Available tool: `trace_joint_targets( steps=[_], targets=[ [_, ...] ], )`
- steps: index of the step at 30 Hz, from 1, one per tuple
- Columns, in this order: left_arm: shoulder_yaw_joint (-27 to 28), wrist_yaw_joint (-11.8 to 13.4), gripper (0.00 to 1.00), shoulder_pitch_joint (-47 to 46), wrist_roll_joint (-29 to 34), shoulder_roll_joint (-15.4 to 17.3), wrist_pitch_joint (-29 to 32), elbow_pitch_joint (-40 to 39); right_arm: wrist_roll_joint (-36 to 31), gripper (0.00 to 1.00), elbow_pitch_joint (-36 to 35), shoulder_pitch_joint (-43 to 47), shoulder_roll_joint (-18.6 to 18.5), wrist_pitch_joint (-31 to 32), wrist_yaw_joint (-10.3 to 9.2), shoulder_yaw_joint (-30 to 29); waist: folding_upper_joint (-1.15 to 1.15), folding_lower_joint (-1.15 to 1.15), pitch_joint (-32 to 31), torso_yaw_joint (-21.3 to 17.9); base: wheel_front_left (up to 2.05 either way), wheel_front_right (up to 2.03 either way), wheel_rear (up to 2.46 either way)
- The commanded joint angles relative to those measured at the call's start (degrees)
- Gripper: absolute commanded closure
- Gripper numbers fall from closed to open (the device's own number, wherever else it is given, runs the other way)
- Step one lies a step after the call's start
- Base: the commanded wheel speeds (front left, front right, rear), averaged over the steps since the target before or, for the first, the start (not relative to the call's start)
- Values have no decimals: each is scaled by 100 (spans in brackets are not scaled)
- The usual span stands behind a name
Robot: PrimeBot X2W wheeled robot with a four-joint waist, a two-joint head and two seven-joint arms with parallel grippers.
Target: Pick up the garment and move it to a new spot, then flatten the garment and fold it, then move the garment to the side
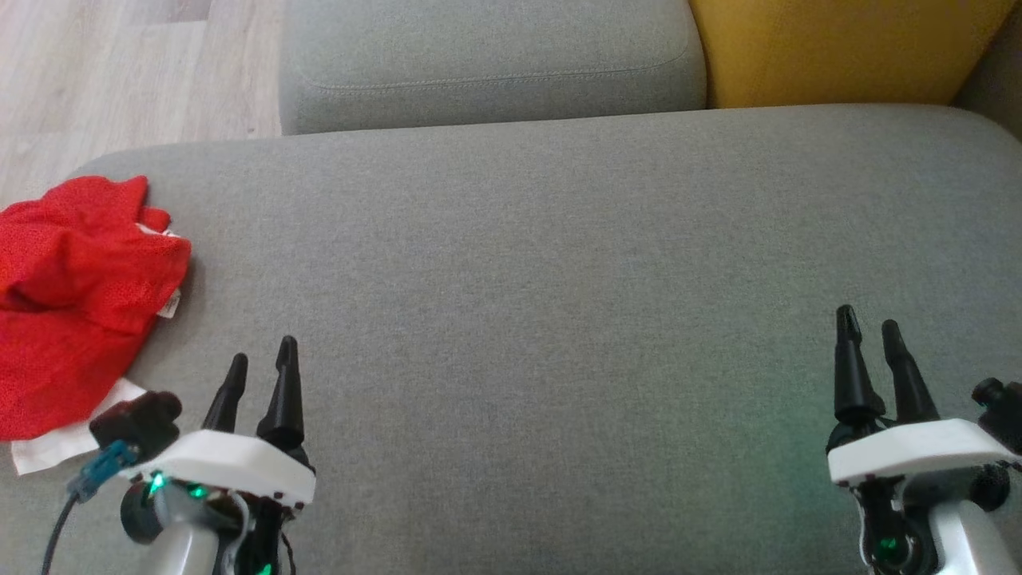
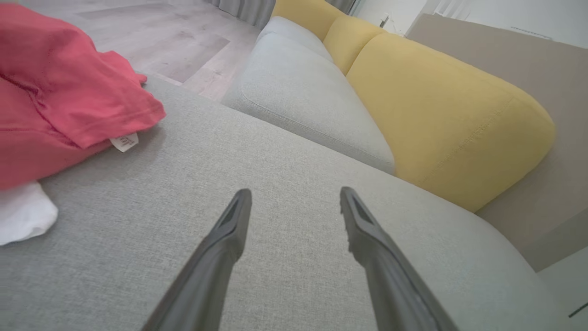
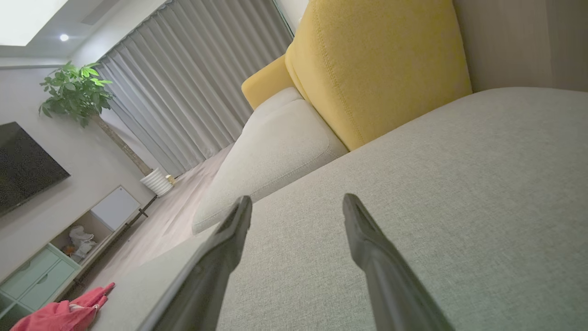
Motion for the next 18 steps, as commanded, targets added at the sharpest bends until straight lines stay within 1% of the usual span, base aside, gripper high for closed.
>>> trace_joint_targets(
  steps=[1,18],
  targets=[
    [42,49,0,-379,210,141,-83,-193,-228,0,-244,-168,-122,-81,27,105,0,0,0,6,0,0,0],
    [-433,493,0,-369,1316,409,-369,-123,-1608,0,-210,-88,-51,-252,34,169,0,0,-16,56,0,0,0]
  ],
)
